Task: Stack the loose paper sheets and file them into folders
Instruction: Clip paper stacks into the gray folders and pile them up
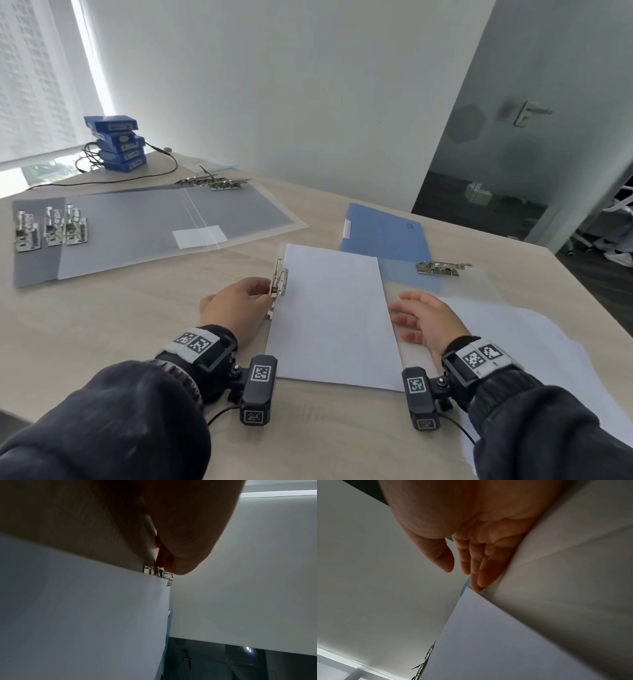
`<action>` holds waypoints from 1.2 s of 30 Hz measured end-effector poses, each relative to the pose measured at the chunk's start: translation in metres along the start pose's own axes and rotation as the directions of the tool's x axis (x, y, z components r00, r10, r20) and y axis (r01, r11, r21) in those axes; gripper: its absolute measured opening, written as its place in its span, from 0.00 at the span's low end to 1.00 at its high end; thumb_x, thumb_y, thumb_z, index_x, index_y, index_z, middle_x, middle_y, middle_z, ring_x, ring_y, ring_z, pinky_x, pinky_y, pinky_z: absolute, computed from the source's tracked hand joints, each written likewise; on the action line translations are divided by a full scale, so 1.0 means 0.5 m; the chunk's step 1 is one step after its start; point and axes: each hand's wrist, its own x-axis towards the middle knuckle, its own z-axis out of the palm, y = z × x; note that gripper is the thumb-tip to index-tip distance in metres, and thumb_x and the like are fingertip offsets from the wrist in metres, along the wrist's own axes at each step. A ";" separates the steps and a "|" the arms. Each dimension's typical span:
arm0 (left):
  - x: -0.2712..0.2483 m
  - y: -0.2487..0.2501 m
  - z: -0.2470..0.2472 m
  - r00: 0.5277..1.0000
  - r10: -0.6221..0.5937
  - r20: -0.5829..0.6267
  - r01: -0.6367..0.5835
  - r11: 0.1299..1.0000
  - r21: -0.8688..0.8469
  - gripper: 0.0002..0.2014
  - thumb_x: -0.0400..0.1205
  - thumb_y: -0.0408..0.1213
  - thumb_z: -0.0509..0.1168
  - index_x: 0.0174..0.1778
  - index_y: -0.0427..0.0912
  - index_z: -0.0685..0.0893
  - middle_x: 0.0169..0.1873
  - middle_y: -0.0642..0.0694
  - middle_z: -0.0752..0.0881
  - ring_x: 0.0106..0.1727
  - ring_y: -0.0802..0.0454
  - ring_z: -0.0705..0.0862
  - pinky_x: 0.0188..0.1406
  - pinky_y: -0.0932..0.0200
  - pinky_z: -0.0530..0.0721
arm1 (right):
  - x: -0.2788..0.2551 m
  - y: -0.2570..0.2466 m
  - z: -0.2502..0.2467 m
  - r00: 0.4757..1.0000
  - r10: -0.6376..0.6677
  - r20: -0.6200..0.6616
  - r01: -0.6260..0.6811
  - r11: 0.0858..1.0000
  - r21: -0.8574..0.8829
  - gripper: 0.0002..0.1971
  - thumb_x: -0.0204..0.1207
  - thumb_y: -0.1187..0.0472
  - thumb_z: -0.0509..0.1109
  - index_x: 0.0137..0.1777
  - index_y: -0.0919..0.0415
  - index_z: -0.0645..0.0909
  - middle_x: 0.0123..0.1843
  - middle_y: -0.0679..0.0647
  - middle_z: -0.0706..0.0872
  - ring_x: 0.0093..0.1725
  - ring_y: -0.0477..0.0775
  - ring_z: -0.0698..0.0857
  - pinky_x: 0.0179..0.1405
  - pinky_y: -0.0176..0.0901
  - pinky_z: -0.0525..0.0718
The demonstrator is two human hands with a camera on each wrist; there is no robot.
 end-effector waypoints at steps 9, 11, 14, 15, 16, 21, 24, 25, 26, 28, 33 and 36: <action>0.026 0.025 0.003 0.994 0.014 0.110 -0.004 0.996 -0.088 0.30 0.76 0.48 0.61 0.78 0.66 0.73 0.71 0.67 0.82 0.75 0.60 0.78 0.81 0.52 0.56 | 0.015 0.009 -0.009 0.999 -0.013 0.029 0.012 1.000 0.022 0.07 0.86 0.63 0.66 0.60 0.60 0.82 0.53 0.62 0.91 0.42 0.54 0.89 0.36 0.46 0.86; 0.038 0.031 0.005 0.988 0.013 0.155 0.009 0.990 -0.140 0.34 0.73 0.46 0.62 0.79 0.67 0.71 0.72 0.68 0.81 0.77 0.61 0.76 0.83 0.52 0.55 | 0.018 0.010 -0.010 0.999 -0.016 0.029 0.016 1.000 0.020 0.06 0.86 0.63 0.65 0.59 0.60 0.82 0.53 0.63 0.91 0.42 0.54 0.89 0.35 0.45 0.87; 0.053 0.035 0.012 0.977 -0.006 0.215 0.070 0.955 -0.288 0.36 0.65 0.45 0.62 0.70 0.77 0.75 0.66 0.72 0.84 0.74 0.61 0.80 0.85 0.47 0.61 | 0.020 0.012 -0.010 1.000 -0.019 0.024 0.018 1.000 0.018 0.06 0.86 0.63 0.66 0.58 0.60 0.83 0.52 0.63 0.91 0.42 0.54 0.89 0.33 0.45 0.87; 0.061 0.032 0.014 0.976 -0.015 0.215 0.092 0.932 -0.351 0.34 0.64 0.44 0.64 0.65 0.80 0.77 0.61 0.72 0.85 0.71 0.58 0.82 0.82 0.45 0.68 | 0.020 0.011 -0.010 1.000 -0.019 0.024 0.018 1.000 0.020 0.06 0.86 0.63 0.66 0.58 0.60 0.83 0.52 0.63 0.91 0.42 0.54 0.89 0.33 0.44 0.87; 0.069 0.025 0.014 0.979 -0.011 0.205 0.103 0.890 -0.445 0.32 0.65 0.41 0.67 0.63 0.79 0.78 0.58 0.69 0.88 0.68 0.56 0.85 0.77 0.44 0.75 | 0.021 0.012 -0.010 1.000 -0.019 0.024 0.018 1.000 0.024 0.05 0.86 0.63 0.66 0.57 0.60 0.83 0.52 0.63 0.91 0.42 0.54 0.89 0.33 0.44 0.87; 0.052 0.019 -0.017 1.000 0.002 0.030 0.019 0.743 -0.669 0.12 0.85 0.41 0.66 0.63 0.46 0.86 0.45 0.46 0.93 0.49 0.55 0.89 0.51 0.57 0.77 | 0.023 0.014 -0.008 0.999 -0.026 0.018 0.026 0.999 0.029 0.05 0.86 0.63 0.66 0.56 0.60 0.82 0.51 0.63 0.91 0.40 0.53 0.89 0.32 0.44 0.87; 0.047 0.004 -0.021 1.000 0.013 0.012 -0.002 0.752 -0.659 0.09 0.87 0.42 0.66 0.54 0.45 0.90 0.43 0.47 0.94 0.47 0.55 0.89 0.52 0.54 0.79 | 0.024 0.014 -0.008 1.000 -0.026 0.017 0.026 0.999 0.029 0.05 0.86 0.63 0.66 0.55 0.60 0.82 0.51 0.63 0.90 0.40 0.52 0.89 0.30 0.43 0.87; 0.047 0.000 -0.021 1.000 0.014 0.017 -0.001 0.777 -0.629 0.07 0.86 0.42 0.68 0.52 0.47 0.91 0.44 0.49 0.94 0.48 0.55 0.89 0.56 0.53 0.80 | 0.023 0.015 -0.008 1.000 -0.027 0.016 0.027 0.999 0.030 0.05 0.86 0.63 0.66 0.55 0.60 0.82 0.50 0.63 0.90 0.39 0.52 0.89 0.30 0.43 0.87; 0.046 -0.003 -0.021 0.999 0.026 0.021 -0.008 0.794 -0.608 0.05 0.84 0.43 0.69 0.50 0.49 0.91 0.44 0.51 0.94 0.50 0.56 0.89 0.59 0.53 0.81 | 0.023 0.015 -0.008 0.999 -0.028 0.015 0.028 0.999 0.031 0.04 0.86 0.63 0.66 0.55 0.60 0.82 0.50 0.63 0.91 0.39 0.52 0.89 0.30 0.42 0.87; 0.040 -0.002 -0.020 0.999 0.032 0.034 -0.007 0.830 -0.558 0.05 0.83 0.45 0.72 0.48 0.51 0.92 0.44 0.55 0.94 0.50 0.55 0.89 0.57 0.54 0.83 | 0.024 0.015 -0.008 0.999 -0.029 0.015 0.029 0.999 0.029 0.04 0.86 0.63 0.66 0.55 0.60 0.82 0.50 0.63 0.91 0.39 0.52 0.89 0.29 0.42 0.87; 0.031 -0.001 -0.024 0.991 0.039 0.131 0.026 0.888 -0.460 0.08 0.81 0.48 0.73 0.56 0.60 0.91 0.50 0.57 0.93 0.52 0.55 0.90 0.53 0.57 0.85 | 0.025 0.016 -0.008 0.999 -0.030 0.013 0.030 0.999 0.026 0.04 0.86 0.63 0.66 0.54 0.60 0.82 0.50 0.63 0.90 0.38 0.52 0.89 0.29 0.42 0.87; 0.035 0.004 -0.034 0.973 0.053 0.225 0.018 0.954 -0.300 0.20 0.83 0.50 0.72 0.72 0.60 0.83 0.66 0.56 0.86 0.64 0.57 0.85 0.67 0.56 0.80 | 0.023 0.016 -0.008 0.999 -0.035 0.014 0.035 0.999 0.026 0.04 0.86 0.64 0.65 0.54 0.60 0.82 0.49 0.63 0.90 0.38 0.52 0.89 0.30 0.42 0.87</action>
